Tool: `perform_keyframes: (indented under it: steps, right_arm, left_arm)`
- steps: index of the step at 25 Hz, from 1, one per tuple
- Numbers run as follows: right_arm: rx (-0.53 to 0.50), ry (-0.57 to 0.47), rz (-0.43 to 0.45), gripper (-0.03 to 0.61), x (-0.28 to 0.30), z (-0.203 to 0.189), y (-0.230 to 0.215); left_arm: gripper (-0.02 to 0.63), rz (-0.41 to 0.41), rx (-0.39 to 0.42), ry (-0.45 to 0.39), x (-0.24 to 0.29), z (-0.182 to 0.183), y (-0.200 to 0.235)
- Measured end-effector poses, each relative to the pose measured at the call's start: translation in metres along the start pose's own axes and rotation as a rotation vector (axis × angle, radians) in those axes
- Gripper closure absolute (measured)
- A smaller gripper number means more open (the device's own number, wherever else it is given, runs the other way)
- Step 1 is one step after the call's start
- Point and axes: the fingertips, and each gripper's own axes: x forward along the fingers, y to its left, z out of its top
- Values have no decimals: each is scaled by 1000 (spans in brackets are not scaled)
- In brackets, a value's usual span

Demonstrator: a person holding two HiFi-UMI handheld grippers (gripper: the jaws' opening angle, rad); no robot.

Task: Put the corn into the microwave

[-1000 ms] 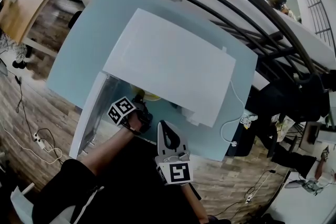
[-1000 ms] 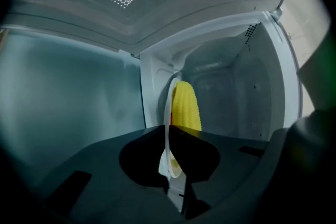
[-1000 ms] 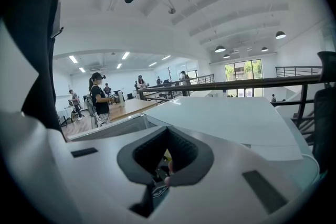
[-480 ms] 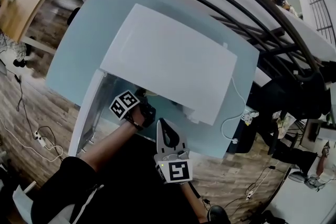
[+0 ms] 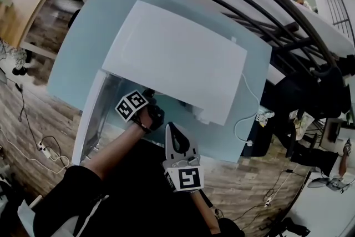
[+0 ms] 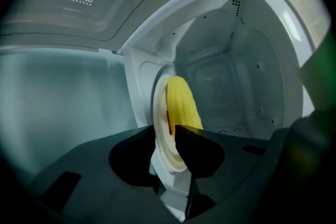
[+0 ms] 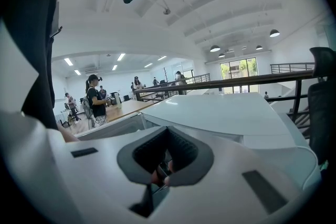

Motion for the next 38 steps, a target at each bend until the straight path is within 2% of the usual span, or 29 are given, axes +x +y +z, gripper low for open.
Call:
perform_keyframes:
  steps: [2, 8, 12, 14, 15, 16, 17, 20, 26, 33, 38]
  right_arm:
    - [-1, 2, 1, 571, -2, -1, 1]
    - [4, -20, -19, 571, -11, -3, 0]
    - [8, -38, -13, 571, -16, -3, 0]
    - [-2, -46, -3, 571, -19, -4, 1]
    - [-6, -46, 2, 571, -21, -4, 1]
    - [-9, -46, 8, 571, -22, -6, 2]
    - [-11, -46, 13, 571, -24, -7, 4]
    - [-11, -49, 26, 571, -33, -9, 8]
    - [12, -42, 25, 571, -61, -21, 10]
    - [44, -46, 33, 571, -94, -43, 21]
    - [53, -65, 34, 571, -130, -55, 30]
  left_arm:
    - [501, 3, 8, 4, 0, 1, -1]
    - [499, 9, -3, 8, -6, -1, 7]
    - [499, 2, 22, 6, -14, -4, 12]
    - [500, 0, 55, 14, -19, -7, 12]
    - [521, 4, 78, 18, -21, -8, 12]
    - [582, 8, 104, 20, -24, -9, 12]
    - [612, 8, 129, 21, -27, -10, 11]
    - [612, -28, 190, 28, -36, -14, 2]
    - [612, -120, 241, 21, -67, -29, -6]
    - [612, -142, 319, 33, -103, -54, 7]
    - [612, -172, 407, 35, -135, -80, 5]
